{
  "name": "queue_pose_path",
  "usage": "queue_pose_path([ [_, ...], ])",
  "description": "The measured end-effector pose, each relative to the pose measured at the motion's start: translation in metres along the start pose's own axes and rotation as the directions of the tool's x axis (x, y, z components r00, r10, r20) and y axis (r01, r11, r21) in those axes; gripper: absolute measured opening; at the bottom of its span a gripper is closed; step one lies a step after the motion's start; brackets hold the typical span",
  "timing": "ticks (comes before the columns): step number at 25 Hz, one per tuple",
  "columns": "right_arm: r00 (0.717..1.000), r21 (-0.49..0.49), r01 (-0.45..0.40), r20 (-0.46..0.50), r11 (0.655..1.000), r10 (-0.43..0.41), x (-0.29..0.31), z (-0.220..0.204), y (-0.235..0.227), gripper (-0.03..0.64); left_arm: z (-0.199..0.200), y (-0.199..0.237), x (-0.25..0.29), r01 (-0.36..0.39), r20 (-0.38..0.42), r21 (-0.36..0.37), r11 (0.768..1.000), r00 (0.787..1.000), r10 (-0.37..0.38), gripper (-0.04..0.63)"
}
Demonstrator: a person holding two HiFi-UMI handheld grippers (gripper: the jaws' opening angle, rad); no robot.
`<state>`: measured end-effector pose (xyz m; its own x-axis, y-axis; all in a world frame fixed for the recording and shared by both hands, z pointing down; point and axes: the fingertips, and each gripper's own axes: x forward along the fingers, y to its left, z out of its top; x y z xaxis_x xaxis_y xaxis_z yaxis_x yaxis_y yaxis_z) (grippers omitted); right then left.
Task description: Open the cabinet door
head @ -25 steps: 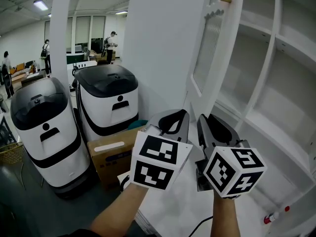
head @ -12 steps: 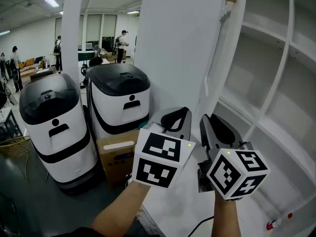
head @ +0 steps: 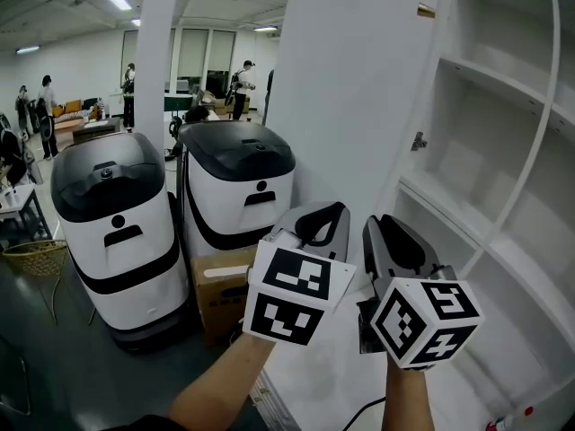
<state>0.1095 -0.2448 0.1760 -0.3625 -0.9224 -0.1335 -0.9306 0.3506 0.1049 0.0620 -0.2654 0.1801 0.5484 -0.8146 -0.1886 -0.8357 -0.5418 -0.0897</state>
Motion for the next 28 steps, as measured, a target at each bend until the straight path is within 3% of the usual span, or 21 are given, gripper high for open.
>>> queue_pose_path([
  [12, 1.000, -0.036, 0.003, 0.025, 0.999, -0.003, 0.035, -0.003, 0.024, 0.074, -0.002, 0.043, -0.004, -0.047, 0.002, 0.009, 0.999, 0.999, 0.047, 0.014],
  [28, 0.999, -0.088, 0.014, 0.035, 0.996, -0.011, 0.099, -0.008, 0.053, 0.072, -0.010, 0.099, 0.004, -0.048, 0.001, 0.013, 0.999, 0.999, 0.048, 0.014],
])
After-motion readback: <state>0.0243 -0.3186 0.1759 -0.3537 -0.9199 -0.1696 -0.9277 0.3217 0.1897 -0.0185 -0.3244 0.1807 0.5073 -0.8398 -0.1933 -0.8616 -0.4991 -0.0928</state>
